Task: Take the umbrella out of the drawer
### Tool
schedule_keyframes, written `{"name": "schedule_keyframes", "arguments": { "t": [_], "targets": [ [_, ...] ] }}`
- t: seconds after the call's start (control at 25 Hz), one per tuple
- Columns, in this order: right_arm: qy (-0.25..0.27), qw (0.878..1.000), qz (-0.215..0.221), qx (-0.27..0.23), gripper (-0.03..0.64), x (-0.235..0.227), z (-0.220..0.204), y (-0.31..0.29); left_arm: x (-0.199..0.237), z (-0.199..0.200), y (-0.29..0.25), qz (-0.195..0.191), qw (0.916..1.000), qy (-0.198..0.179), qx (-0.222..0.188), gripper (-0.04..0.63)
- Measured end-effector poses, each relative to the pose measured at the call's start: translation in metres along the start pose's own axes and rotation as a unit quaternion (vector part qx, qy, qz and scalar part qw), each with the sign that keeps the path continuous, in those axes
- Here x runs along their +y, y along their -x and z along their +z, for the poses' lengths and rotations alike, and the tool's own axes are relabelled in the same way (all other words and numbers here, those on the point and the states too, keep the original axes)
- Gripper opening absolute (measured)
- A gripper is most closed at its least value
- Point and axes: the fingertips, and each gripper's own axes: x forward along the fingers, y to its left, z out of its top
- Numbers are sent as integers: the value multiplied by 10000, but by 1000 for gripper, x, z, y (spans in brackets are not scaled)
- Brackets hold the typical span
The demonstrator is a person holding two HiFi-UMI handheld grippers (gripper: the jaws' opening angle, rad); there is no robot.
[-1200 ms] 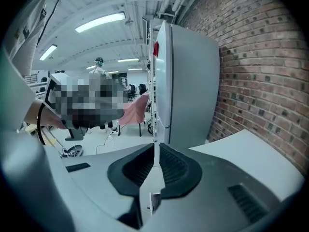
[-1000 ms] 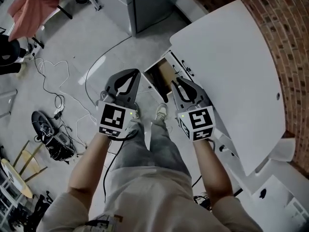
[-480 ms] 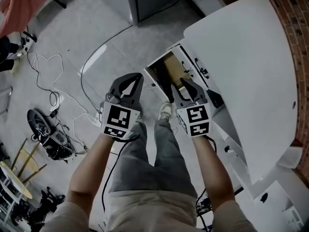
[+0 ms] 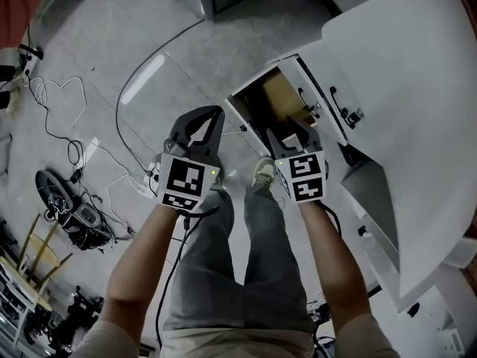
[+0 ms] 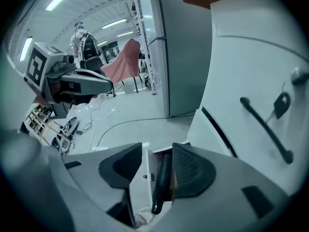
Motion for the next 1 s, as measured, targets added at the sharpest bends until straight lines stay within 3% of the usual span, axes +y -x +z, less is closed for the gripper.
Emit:
{"name": "schedule_keyframes", "arguments": {
  "t": [0.56, 0.76, 1.0],
  "targets": [
    [-116, 9949, 250, 967, 222, -20, -140, -137, -9, -147, -90, -325, 9984, -37, 454, 9],
    [5, 9908, 323, 1316, 229, -27, -187, -178, -15, -192, -111, -291, 9978, 219, 550, 8],
    [414, 9822, 541, 1748, 242, -27, -230, -225, -31, -234, -142, -557, 9963, 145, 632, 9]
  ]
}}
